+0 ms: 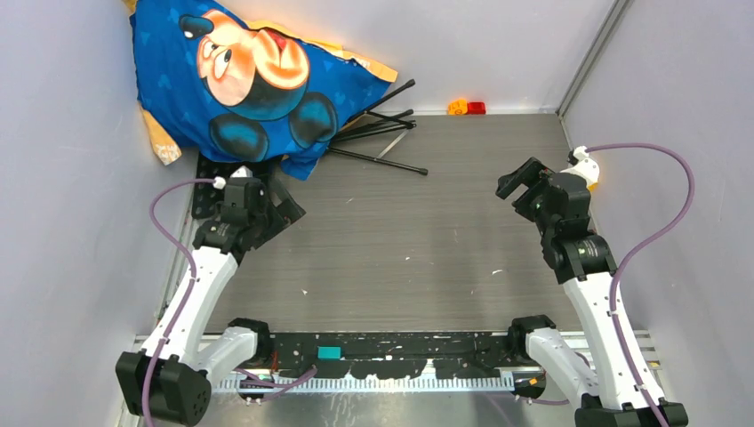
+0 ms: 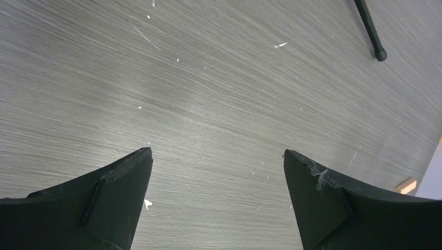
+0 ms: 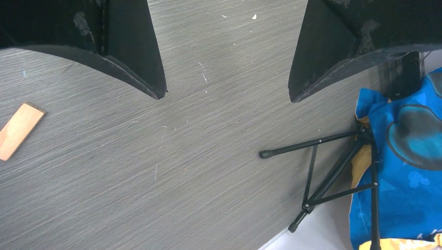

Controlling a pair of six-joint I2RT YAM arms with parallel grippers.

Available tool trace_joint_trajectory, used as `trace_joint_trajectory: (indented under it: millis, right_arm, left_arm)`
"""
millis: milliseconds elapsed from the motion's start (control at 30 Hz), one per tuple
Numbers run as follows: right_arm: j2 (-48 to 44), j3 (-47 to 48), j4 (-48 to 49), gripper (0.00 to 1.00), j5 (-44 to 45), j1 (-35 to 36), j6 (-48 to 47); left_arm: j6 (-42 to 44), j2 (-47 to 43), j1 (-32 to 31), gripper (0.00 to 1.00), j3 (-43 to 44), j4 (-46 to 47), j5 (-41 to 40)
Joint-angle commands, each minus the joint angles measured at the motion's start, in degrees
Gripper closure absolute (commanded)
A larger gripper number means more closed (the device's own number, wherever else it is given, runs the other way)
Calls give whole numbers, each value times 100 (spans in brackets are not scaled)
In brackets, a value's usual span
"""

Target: Remove the pillowcase from the pillow

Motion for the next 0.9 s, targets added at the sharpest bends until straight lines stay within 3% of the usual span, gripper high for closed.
trace_joint_trajectory:
  millis: [0, 200, 700, 867]
  right_arm:
    - [107, 3, 203, 8, -160, -6, 143]
    - [252, -33, 257, 8, -442, -1, 178]
    - [484, 22, 23, 8, -1416, 16, 440]
    - [599, 210, 18, 8, -1547, 12, 346]
  left_arm:
    - [191, -18, 14, 0, 469, -121, -586]
    - [422, 319, 23, 0, 908, 349, -1048]
    - [-73, 2857, 566, 0, 3204, 1571, -2129]
    - [-130, 3726, 1074, 0, 4142, 1950, -1853]
